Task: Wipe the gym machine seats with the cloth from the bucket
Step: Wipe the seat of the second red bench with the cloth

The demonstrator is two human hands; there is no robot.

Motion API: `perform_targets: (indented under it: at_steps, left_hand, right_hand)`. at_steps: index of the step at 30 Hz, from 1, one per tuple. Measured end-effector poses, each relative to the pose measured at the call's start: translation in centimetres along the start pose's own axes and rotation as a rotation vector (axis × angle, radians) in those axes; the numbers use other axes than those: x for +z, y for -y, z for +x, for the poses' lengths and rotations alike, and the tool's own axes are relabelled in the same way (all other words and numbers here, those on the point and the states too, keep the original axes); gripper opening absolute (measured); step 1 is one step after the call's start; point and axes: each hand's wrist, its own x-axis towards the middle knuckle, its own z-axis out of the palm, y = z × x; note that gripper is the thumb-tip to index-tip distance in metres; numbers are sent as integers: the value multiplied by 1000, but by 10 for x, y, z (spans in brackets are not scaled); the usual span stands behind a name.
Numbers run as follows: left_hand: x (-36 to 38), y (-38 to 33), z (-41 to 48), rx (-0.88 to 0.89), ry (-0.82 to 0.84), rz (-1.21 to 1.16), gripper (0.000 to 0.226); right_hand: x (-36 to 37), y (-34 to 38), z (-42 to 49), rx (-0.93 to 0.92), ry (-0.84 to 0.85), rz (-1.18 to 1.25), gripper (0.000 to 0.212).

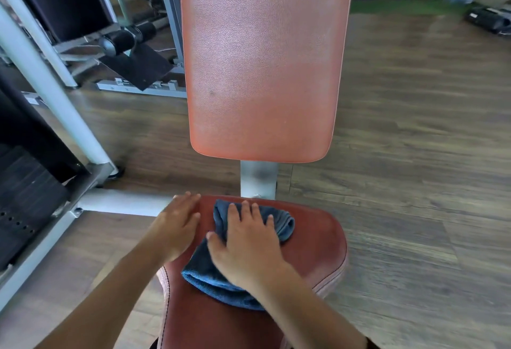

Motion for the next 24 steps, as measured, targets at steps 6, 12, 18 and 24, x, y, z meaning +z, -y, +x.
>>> perform_targets:
  at_steps: [6, 12, 18, 24]
  left_hand:
    - [17, 9, 0, 33, -10, 170, 55]
    - [16, 3, -5, 14, -12, 191, 69]
    - [18, -11, -7, -35, 9, 224, 56]
    - [23, -7, -12, -39, 38, 272, 69]
  right_hand:
    - [11, -17, -7, 27, -31, -111, 82]
    - [-9, -69, -54, 122, -57, -129, 102]
    - [-7, -64, -41, 265, -105, -80, 110]
    - [-6, -91, -8, 243, -158, -161, 80]
